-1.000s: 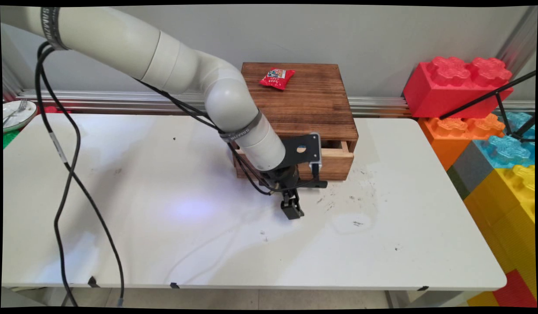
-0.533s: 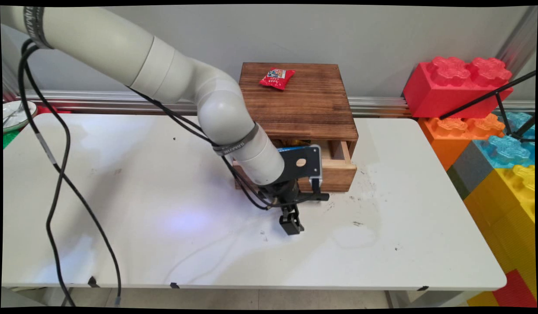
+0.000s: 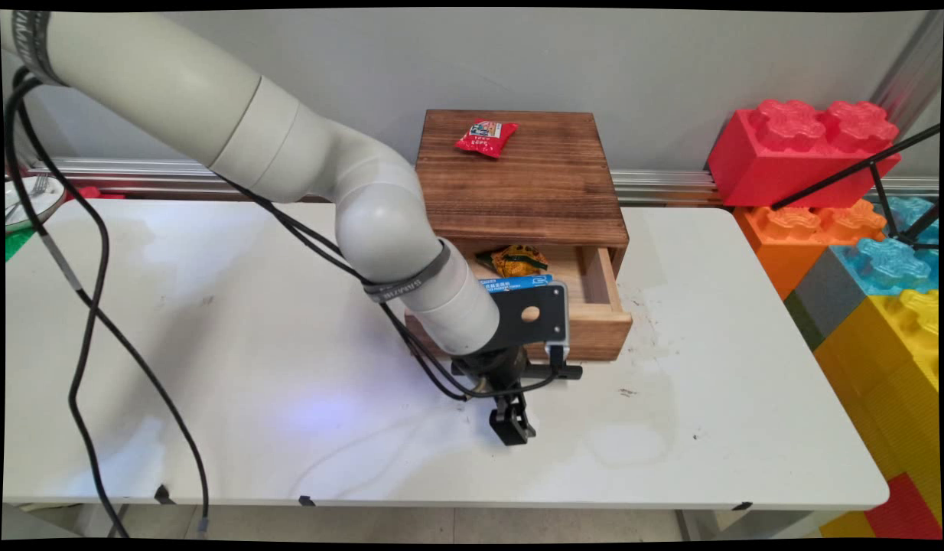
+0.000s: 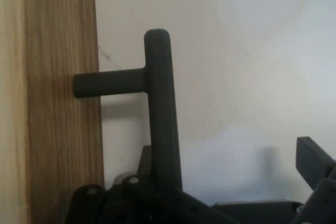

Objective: Open the drawer

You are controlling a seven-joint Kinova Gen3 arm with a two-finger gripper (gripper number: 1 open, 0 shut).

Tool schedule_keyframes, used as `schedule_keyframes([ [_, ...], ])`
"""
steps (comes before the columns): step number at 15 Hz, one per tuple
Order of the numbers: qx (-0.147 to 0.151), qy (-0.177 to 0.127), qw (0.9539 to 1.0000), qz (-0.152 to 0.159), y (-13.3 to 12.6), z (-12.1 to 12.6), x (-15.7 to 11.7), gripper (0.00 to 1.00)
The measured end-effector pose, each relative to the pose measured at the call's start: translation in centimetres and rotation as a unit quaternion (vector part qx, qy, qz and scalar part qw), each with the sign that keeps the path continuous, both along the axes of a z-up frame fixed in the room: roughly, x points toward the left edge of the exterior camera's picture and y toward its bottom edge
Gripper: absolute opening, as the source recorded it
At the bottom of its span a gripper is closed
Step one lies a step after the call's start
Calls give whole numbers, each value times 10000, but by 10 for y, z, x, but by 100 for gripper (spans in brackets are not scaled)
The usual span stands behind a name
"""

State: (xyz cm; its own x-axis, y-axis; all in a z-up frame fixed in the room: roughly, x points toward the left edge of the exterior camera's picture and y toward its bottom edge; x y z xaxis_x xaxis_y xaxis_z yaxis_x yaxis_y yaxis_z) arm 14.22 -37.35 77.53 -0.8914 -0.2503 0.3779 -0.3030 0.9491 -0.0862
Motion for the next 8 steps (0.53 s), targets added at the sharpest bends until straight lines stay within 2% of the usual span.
schedule_keyframes([
  [8, 73, 19, 10000, 8, 27, -1, -11, 100],
])
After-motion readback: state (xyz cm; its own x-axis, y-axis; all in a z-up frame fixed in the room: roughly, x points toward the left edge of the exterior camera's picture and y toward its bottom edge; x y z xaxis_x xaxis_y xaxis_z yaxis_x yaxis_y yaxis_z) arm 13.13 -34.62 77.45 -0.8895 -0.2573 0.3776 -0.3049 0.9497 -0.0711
